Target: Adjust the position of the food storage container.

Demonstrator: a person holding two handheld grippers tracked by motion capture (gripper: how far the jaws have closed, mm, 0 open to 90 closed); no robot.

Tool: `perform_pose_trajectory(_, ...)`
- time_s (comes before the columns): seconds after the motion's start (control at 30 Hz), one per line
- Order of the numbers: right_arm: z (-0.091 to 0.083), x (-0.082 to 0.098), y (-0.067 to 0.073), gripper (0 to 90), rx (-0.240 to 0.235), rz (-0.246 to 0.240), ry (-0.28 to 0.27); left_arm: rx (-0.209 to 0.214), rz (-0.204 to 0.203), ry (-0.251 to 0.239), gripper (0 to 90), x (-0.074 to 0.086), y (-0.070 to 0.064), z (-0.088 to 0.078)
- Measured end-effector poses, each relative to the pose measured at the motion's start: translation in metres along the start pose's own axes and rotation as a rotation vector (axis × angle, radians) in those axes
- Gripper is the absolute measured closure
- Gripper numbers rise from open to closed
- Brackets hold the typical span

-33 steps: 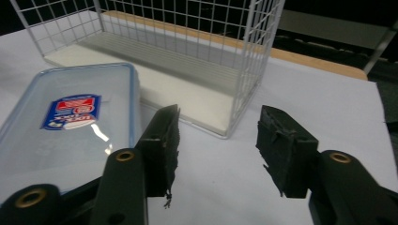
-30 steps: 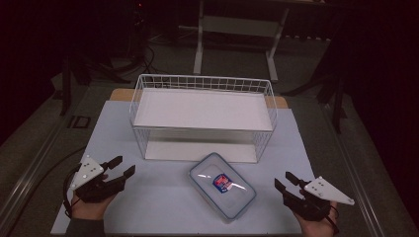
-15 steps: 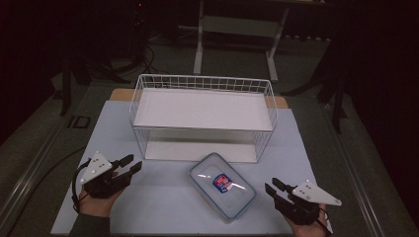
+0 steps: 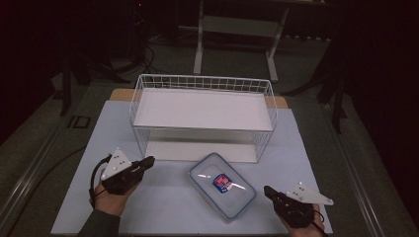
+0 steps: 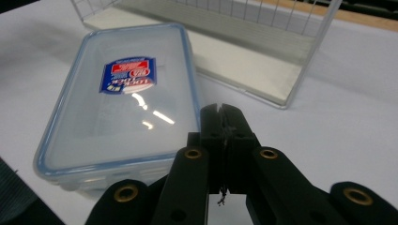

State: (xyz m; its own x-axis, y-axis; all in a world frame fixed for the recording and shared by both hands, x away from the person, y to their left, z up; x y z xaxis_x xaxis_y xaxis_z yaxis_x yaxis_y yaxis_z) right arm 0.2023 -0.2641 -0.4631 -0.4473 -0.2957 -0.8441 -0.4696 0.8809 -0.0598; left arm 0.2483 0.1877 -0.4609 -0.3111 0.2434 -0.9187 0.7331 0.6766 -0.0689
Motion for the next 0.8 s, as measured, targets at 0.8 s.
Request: perform_pose_trajectory(0.8,0.024,0.018,0.015,89.8,-0.008,0.005,0.232,0.106,0.061,0.128,88.9,-0.004,-0.021,0.068)
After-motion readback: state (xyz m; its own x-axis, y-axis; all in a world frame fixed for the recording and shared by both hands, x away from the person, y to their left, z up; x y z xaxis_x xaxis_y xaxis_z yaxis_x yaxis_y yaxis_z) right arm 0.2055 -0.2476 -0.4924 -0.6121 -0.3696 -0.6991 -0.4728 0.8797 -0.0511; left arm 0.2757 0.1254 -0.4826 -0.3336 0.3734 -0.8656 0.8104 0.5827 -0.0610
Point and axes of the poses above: each handheld gripper's, and its own axes: z roughly forward along the jaws, x roughly out of its underside, y roughly to its left, the point moved 1 cm from there along z, roughly forward along the jaws, and after that the axes turned 9 degrees about x, right-handed, at the moved point
